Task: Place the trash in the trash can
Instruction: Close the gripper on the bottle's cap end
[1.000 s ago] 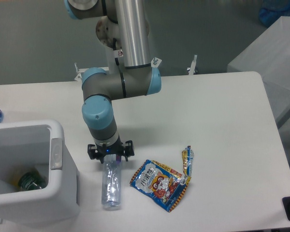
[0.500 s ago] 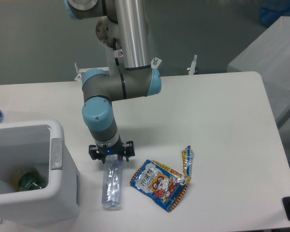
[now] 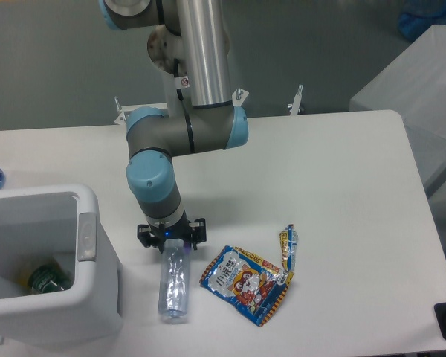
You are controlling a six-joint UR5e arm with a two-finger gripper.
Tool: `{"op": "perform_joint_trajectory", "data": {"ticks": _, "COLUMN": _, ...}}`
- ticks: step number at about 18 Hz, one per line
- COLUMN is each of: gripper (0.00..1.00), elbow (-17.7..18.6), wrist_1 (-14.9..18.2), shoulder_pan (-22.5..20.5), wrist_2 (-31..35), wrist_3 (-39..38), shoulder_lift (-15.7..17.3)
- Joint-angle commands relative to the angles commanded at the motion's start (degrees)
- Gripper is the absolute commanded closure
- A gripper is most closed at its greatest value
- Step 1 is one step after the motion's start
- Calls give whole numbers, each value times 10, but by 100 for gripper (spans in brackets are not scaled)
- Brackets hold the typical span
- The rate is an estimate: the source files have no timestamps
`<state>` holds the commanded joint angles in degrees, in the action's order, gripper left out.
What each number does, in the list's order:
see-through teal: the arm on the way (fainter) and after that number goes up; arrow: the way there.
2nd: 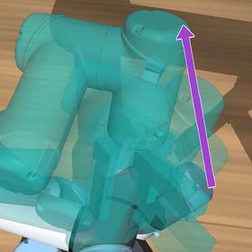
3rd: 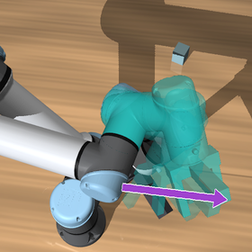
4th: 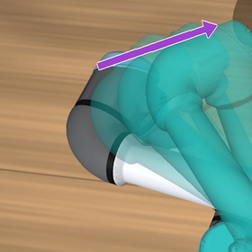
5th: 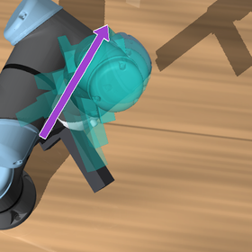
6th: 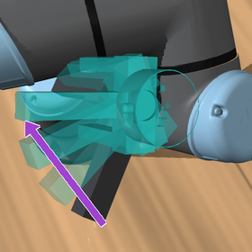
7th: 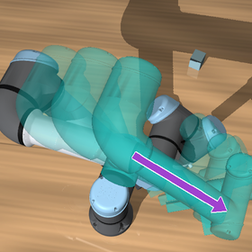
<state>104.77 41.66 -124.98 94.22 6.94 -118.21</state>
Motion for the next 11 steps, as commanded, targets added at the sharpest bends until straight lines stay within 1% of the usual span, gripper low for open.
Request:
{"op": "perform_joint_trajectory", "data": {"ticks": 5, "gripper": 31, "elbow": -1, "wrist_1": 0, "shoulder_pan": 0, "wrist_2": 0, "wrist_3": 0, "shoulder_lift": 1}}
{"op": "perform_joint_trajectory", "data": {"ticks": 9, "gripper": 36, "elbow": -2, "wrist_1": 1, "shoulder_pan": 0, "wrist_2": 1, "wrist_3": 2, "shoulder_lift": 2}}
{"op": "perform_joint_trajectory", "data": {"ticks": 11, "gripper": 37, "elbow": -2, "wrist_1": 1, "shoulder_pan": 0, "wrist_2": 0, "wrist_3": 3, "shoulder_lift": 4}}
